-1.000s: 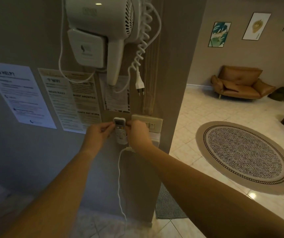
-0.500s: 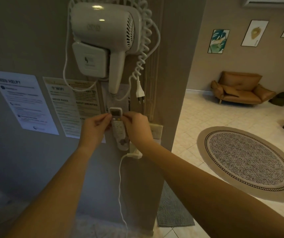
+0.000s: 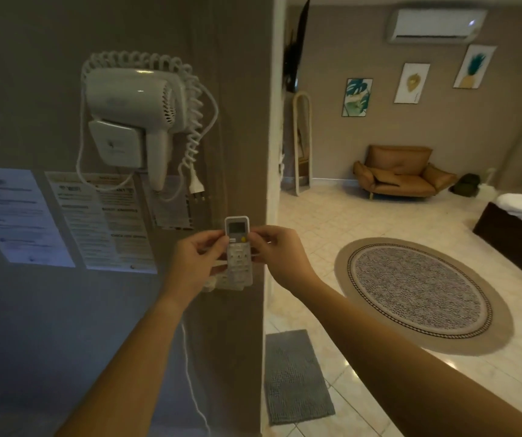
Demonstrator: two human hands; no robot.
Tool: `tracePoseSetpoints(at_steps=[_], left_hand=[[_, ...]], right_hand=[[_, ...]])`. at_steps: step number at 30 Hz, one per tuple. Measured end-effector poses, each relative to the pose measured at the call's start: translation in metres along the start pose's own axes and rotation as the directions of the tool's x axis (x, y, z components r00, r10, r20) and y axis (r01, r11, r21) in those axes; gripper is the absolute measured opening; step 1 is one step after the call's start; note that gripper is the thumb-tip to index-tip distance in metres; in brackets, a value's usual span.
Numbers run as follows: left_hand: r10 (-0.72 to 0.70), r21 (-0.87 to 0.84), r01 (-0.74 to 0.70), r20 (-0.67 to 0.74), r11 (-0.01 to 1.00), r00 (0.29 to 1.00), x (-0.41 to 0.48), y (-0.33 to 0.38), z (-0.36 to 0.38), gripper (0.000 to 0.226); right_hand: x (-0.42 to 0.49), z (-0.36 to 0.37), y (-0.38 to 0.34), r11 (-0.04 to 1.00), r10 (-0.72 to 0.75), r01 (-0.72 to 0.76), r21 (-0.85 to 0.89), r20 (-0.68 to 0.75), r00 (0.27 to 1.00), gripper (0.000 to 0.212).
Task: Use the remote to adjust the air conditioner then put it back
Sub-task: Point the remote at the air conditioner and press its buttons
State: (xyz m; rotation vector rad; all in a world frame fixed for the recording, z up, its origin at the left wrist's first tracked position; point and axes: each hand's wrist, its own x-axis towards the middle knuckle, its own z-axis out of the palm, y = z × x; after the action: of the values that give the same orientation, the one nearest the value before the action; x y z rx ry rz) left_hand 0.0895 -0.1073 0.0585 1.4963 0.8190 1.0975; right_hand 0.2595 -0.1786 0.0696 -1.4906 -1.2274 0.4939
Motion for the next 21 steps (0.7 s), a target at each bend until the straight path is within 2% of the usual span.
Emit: tracePoseSetpoints(at_steps=[8,13,21], left_hand=[[0.076,-0.006,-0.076,0.221,0.997,0.972,-0.036,0.052,0.142,0.023],[0.164,-0.088,-0.144,0.302,0.986,0.939,-0.070,0.094,0.240,0.016],[0.292,-0.159,-0.248,0.407,0.956,0.865,-0.131,0.155,0.370,0.021]], right_hand=[[-0.064,-0.159,-0.002,0.993,0.059,-0.052,0.109,-0.061,0.996,0.027],[-0.112,-0.263,-0.011,0.996,0.054,-0.045,0.078,-0.119,0.991,0.040],[-0.190,-0.413,-0.031,0.999,0.005,0.004,0.041,-0.223,0.975,0.031]])
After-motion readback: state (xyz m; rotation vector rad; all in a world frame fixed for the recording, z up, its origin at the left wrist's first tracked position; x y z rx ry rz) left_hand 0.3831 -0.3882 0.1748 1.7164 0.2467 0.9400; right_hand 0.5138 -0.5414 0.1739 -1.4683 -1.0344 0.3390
